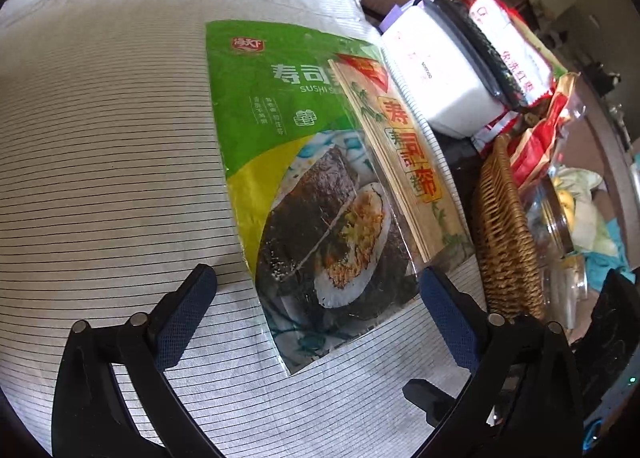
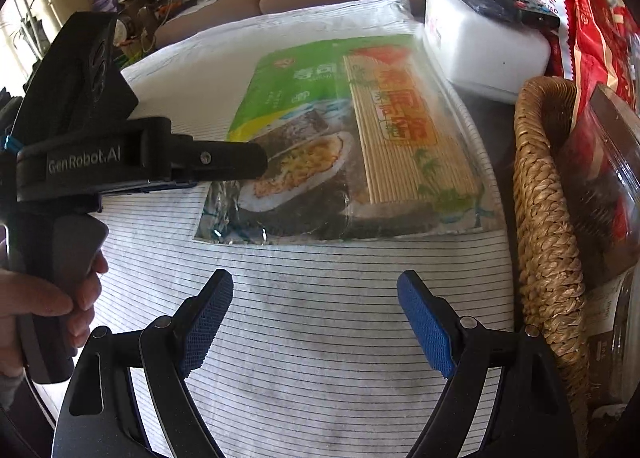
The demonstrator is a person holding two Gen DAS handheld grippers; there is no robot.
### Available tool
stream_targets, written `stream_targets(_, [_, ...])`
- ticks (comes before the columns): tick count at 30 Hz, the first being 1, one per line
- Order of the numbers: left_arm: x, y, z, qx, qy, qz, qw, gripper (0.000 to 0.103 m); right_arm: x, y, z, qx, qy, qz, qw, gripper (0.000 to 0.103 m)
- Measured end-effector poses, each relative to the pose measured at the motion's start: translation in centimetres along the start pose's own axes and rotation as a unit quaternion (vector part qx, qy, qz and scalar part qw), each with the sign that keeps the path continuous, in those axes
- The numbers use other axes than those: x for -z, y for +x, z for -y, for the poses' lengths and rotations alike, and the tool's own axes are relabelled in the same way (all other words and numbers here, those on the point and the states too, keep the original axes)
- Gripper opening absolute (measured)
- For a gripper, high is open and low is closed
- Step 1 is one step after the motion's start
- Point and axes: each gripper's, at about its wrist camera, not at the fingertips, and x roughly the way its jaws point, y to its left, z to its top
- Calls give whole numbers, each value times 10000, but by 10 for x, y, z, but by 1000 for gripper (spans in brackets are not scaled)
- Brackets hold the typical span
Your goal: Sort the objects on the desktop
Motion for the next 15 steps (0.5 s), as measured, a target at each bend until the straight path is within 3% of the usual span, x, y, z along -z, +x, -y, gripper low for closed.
stream_targets(1, [-1,-1,0,9,-16,-12,10000,74,0,-1,0,-1,8,9,10000,87])
stream_targets(2, [-1,0,0,14,-55,-77,10000,67,-1,-1,0,-14,16,23,10000,87])
stream_targets(11, [1,-7,0,41,-70,-295,9995,69,-1,-2,2,-40,170,76,9998,87])
stream_targets(15, [17,-74,2,-196,766,61,9969,76,-4,-10,-2,-138,163,245,9995,87])
